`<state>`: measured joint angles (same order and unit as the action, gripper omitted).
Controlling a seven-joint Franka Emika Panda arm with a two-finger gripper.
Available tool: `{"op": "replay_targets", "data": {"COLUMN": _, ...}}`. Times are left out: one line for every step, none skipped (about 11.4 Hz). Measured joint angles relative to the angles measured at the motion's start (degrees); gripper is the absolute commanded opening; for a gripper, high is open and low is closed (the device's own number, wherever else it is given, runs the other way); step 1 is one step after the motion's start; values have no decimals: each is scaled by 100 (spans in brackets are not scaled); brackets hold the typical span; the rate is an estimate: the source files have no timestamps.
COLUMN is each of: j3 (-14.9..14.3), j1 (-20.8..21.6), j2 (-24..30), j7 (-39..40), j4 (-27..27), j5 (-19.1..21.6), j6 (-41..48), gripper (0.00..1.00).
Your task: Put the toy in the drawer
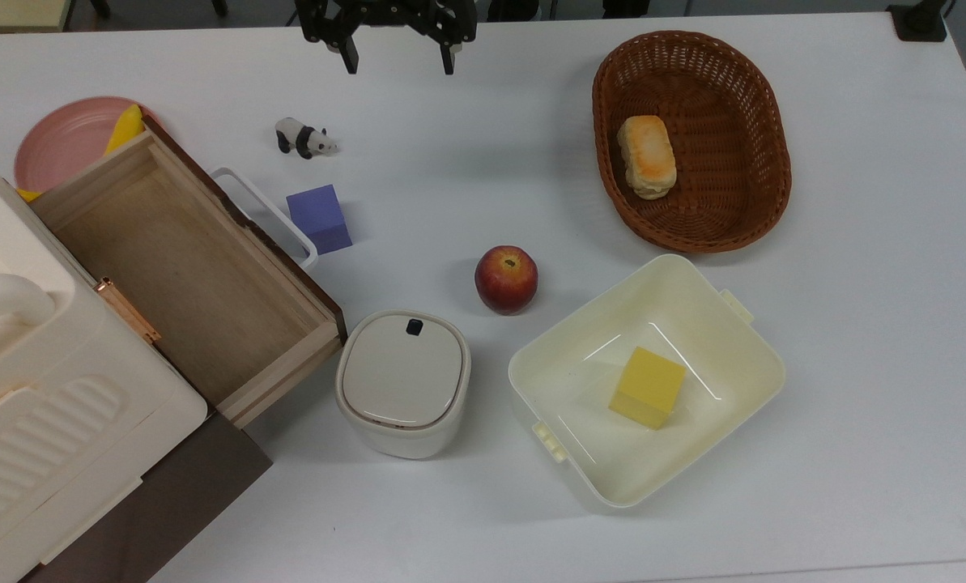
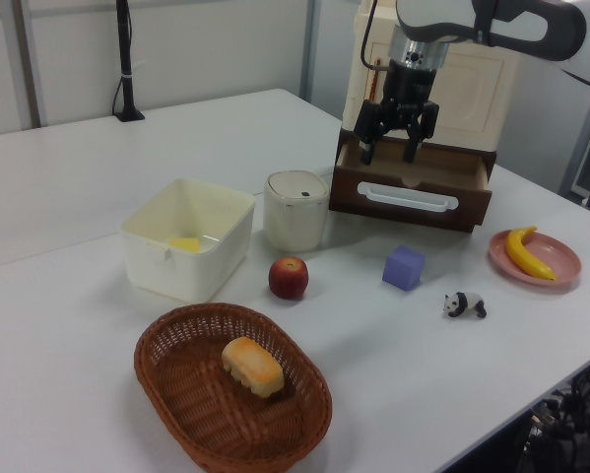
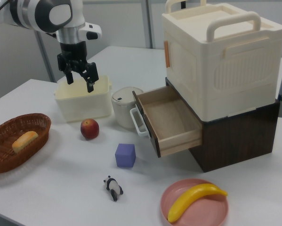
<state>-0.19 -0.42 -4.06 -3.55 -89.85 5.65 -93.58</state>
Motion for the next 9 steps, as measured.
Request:
{"op": "replay_targets", "data": {"j3": 0, "j1": 0, "j2": -10, "j7": 0, "j4": 7, "j5": 0, "j6": 0, "gripper": 100}}
{"op": "replay_targets", "data": {"j3": 0, "j1": -1, "j2": -10, "j7": 0, "j4": 15, "j5": -7, "j6": 0, "gripper": 100}}
{"op": "replay_targets", "data": {"j3": -1, "j1": -5, "j2": -10, "j7": 0, "j4": 30, "j5": -47, "j6": 0, "gripper": 100}}
{"op": "replay_targets", "data": {"j3": -2, "j1": -8, "j2": -10, "j7": 0, "j4": 38, "j5": -77, "j6": 0, "gripper": 100}}
{"op": "replay_targets", "data": {"j3": -3, "j1": -10, "j2": -10, "j7": 0, "j4": 39, "j5": -93, "j6": 0, "gripper": 100}}
{"op": "replay_targets", "data": {"j3": -5, "j1": -12, "j2": -11, "j7": 0, "j4": 39, "j5": -102, "j6": 0, "gripper": 100}}
{"op": "replay_targets", "data": {"j3": -8, "j1": -29, "j2": -11, "j7": 0, "j4": 45, "j5": -140, "j6": 0, "gripper": 100}}
{"op": "replay_targets", "data": {"j3": -10, "j1": -55, "j2": -11, "j7": 0, "j4": 56, "j5": -196, "j6": 0, "gripper": 100}}
{"op": "replay_targets", "data": {"j3": -11, "j1": -77, "j2": -10, "j7": 0, "j4": 99, "j5": -271, "j6": 0, "gripper": 100}}
